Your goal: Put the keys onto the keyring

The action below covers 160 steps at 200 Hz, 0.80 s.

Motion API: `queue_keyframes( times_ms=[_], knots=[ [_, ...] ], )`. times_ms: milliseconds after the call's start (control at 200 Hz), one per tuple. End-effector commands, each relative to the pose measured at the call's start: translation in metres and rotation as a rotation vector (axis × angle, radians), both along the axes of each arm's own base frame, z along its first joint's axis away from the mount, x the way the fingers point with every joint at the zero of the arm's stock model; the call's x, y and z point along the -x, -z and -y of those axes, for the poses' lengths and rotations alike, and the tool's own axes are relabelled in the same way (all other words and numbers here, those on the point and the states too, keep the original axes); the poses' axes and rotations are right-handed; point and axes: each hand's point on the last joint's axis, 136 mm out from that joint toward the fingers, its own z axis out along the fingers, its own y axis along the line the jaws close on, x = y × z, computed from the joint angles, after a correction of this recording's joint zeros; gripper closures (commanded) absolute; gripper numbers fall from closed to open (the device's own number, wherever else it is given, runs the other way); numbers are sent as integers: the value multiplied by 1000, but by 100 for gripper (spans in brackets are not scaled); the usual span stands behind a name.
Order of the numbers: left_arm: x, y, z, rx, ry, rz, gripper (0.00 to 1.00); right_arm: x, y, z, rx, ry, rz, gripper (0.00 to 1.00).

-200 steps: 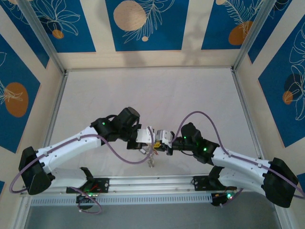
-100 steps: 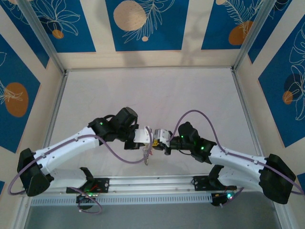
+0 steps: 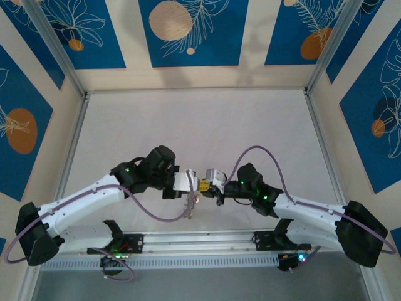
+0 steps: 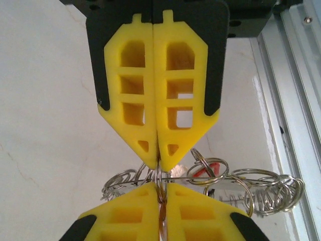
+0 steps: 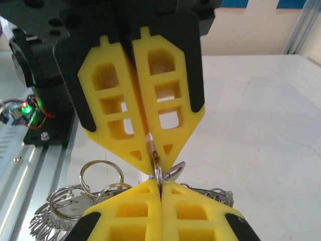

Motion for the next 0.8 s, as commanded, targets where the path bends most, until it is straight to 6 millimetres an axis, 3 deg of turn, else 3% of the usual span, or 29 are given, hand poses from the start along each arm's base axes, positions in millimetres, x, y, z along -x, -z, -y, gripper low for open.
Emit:
queue_keyframes(
  times_ms=[0,310,425,490,660,795],
  knots=[
    [7,-10,10,103,37,-18,90,-6,-26,6,-128,40,28,100],
    [5,1,20,143,45,-68,86,2,-35,14,-176,26,82,100],
    [3,5,19,138,36,-74,91,3,-35,15,-177,22,88,100],
    [0,6,17,125,20,-73,100,4,-33,15,-160,19,88,100],
    [-3,3,9,18,9,-71,100,1,-6,19,0,28,65,100],
    [-2,-5,8,-38,17,-82,100,0,5,19,55,38,33,87]
  ],
)
